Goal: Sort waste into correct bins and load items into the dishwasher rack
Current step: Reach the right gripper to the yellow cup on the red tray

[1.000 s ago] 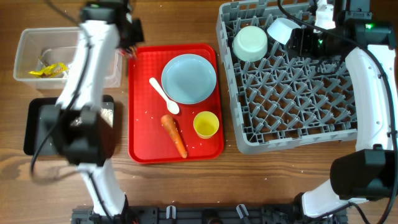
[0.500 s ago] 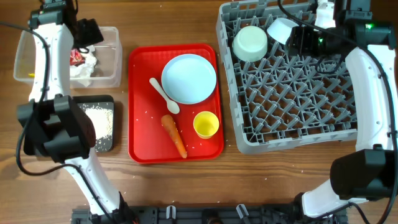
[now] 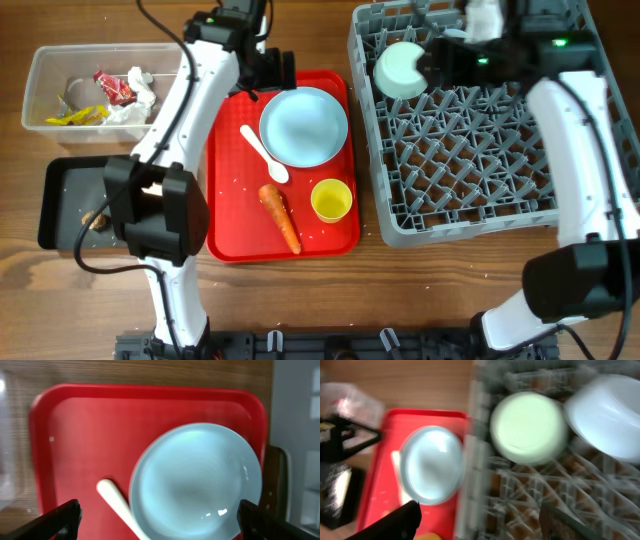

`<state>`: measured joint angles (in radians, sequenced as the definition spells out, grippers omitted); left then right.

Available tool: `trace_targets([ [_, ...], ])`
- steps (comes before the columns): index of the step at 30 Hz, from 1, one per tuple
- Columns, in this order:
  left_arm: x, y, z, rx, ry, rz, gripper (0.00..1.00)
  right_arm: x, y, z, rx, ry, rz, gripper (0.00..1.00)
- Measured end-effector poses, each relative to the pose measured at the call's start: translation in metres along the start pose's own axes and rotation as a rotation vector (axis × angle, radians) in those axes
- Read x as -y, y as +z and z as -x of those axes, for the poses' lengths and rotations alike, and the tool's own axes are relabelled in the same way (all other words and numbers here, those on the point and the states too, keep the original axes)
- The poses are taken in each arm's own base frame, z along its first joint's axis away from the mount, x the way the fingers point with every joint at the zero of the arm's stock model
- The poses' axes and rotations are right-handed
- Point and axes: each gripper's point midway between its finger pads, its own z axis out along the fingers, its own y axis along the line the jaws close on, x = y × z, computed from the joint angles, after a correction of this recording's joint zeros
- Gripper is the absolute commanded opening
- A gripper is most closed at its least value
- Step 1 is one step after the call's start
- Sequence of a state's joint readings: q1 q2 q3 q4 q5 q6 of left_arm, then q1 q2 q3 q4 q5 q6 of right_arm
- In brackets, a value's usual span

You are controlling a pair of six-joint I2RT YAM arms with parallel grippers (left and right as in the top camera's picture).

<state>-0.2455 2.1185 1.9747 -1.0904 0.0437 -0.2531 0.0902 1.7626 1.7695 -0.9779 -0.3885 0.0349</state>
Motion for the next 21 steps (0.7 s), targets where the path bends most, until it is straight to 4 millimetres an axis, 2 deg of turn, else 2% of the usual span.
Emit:
trace_targets([
  [3,-0.034,-0.002,0.009,-0.005,-0.109,-0.003,1.0,-0.079,0.021,0.005,0.03,-0.12,0.105,0.78],
  [5,-0.073,-0.005,0.013,-0.016,-0.21,0.007,1.0,-0.128,0.039,0.0,0.043,-0.188,0.142,0.77],
  [6,-0.091,-0.007,0.013,-0.019,-0.247,0.017,0.99,-0.145,0.055,-0.01,0.013,-0.205,0.145,0.77],
  [7,-0.096,-0.007,0.013,-0.021,-0.256,0.02,1.0,-0.153,0.07,-0.021,-0.022,-0.212,0.142,0.75],
  [9,-0.093,-0.007,0.01,-0.036,-0.234,0.017,0.99,-0.161,0.105,-0.056,-0.151,-0.213,0.134,0.72],
  [11,-0.081,-0.006,0.007,-0.042,-0.198,0.007,0.97,-0.156,0.119,-0.086,-0.268,-0.206,0.111,0.68],
  [13,-0.07,-0.005,0.005,-0.048,-0.168,-0.005,0.92,-0.151,0.115,-0.096,-0.315,-0.193,0.095,0.68],
  [14,-0.06,-0.005,-0.001,-0.07,-0.133,-0.021,0.83,-0.146,0.111,-0.097,-0.325,-0.181,0.087,0.69],
  [16,-0.041,-0.005,-0.018,-0.129,-0.059,-0.048,0.8,-0.132,0.103,-0.085,-0.297,-0.153,0.074,0.7],
  [18,-0.018,-0.006,-0.046,-0.224,0.018,-0.056,0.8,-0.106,0.081,-0.061,-0.227,-0.099,0.048,0.72],
  [19,0.007,-0.008,-0.069,-0.289,0.096,-0.071,0.81,-0.074,0.054,-0.038,-0.15,-0.039,0.011,0.72],
  [21,0.047,-0.013,-0.103,-0.366,0.248,-0.103,0.81,-0.028,0.018,-0.019,-0.074,0.05,-0.051,0.72],
])
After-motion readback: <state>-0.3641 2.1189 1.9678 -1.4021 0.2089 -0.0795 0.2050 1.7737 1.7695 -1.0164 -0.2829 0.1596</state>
